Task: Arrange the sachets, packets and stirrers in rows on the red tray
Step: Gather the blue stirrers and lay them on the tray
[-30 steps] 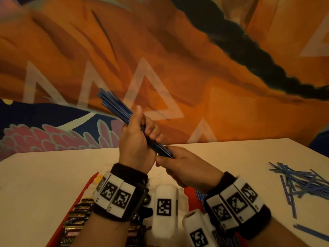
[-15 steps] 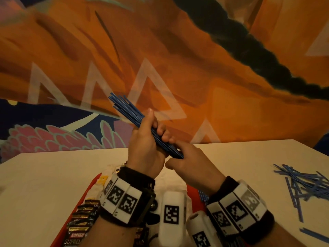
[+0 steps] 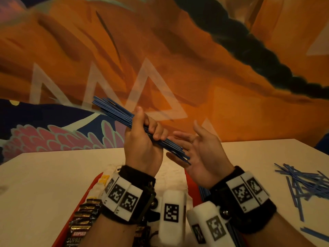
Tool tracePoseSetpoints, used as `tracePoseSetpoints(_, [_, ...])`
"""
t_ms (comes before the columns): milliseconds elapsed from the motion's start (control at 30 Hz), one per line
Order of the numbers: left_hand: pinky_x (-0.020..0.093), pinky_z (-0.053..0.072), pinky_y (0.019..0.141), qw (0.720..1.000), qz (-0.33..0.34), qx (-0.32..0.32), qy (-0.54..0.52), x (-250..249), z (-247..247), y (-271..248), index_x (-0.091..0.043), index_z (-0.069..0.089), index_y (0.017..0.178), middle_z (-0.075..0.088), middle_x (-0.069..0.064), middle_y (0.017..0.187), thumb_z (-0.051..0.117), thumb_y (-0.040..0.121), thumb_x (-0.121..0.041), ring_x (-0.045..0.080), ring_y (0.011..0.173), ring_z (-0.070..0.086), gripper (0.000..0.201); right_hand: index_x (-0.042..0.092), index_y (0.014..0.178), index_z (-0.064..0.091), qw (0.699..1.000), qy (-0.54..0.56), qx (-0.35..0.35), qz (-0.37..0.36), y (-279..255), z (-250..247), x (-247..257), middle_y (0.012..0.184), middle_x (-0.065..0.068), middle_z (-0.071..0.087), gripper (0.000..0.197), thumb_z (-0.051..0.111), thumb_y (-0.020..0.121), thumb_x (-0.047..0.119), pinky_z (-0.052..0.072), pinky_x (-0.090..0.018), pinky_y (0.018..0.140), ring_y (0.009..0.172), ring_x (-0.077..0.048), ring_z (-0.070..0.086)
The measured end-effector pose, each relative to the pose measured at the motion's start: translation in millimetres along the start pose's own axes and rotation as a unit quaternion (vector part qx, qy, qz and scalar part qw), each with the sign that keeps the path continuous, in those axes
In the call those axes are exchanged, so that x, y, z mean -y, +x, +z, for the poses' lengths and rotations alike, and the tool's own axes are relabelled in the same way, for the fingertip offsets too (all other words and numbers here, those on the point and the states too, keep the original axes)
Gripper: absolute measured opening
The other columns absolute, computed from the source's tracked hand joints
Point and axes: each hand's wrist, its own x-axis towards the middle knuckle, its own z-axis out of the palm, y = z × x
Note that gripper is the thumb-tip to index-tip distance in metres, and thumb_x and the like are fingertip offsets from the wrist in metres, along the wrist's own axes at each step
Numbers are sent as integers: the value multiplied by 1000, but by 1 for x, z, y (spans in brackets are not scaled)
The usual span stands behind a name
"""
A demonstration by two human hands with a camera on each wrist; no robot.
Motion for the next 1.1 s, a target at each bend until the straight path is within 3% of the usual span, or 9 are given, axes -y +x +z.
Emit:
tracePoseSetpoints(167, [22,37,44,1000,-11,7,0,7,1,-1,-15,39,67,34,-3,54,45,104,-30,9,42,34,40,4,121,60,1000,2,3,-20,-1,1,2,121,-17,68,59,46,96,56,52,-40,91,110,-30,66])
tracePoseSetpoints(300, [21,36,43,1000,-22,2,-1,10,1,-4,-15,40,66,32,-3,54,47,103,-30,9,42,32,40,3,125,58,998,-35,49,-15,-1,-1,-3,126,-19,65,63,45,96,57,45,-46,107,117,-32,63])
tracePoseSetpoints(467, [21,29,38,998,-45,22,40,11,-2,-3,-15,40,68,28,-2,53,48,103,-30,9,39,27,38,8,96,64,989,-80,125,3,-1,-3,-9,109,-13,68,52,40,99,54,50,-40,99,108,-24,65])
tracePoseSetpoints(600, [19,19,36,979,-83,57,177,4,-4,-1,-18,38,68,24,-3,49,50,102,-30,9,36,21,39,20,132,57,955,-271,85,-80,0,-5,-3,132,-2,62,68,42,87,68,43,-45,108,126,-17,56])
tracePoseSetpoints(700, [26,24,43,892,-57,119,432,0,-11,0,-21,38,69,30,-5,51,53,102,-30,10,40,25,37,33,126,54,848,-418,-13,-325,-10,-8,21,118,26,57,58,35,88,72,47,-19,94,115,1,55])
tracePoseSetpoints(800, [30,26,51,710,40,225,666,2,-16,-1,-24,43,71,39,-8,57,53,102,-32,9,48,32,33,34,129,50,730,-443,-80,-515,-22,-14,42,123,23,55,42,37,96,56,42,-5,89,114,10,52])
tracePoseSetpoints(867, [33,32,56,611,93,266,739,4,-15,-4,-25,49,82,49,-5,69,53,101,-36,10,60,42,22,33,132,49,707,-473,-76,-520,-25,-14,46,123,22,55,39,36,99,51,40,-2,87,110,15,51])
tracePoseSetpoints(1000, [43,54,69,558,141,295,763,4,-5,-12,-21,48,124,64,3,100,56,98,-33,21,81,61,29,40,96,59,687,-589,-11,-426,-18,-7,27,81,20,61,25,35,100,47,47,-15,66,77,5,59])
tracePoseSetpoints(1100, [38,55,70,523,132,269,798,2,-7,-13,-20,41,128,63,1,103,53,99,-35,19,80,60,34,30,101,67,678,-624,16,-388,-17,-7,20,86,13,68,36,35,97,46,53,-33,76,81,-4,62])
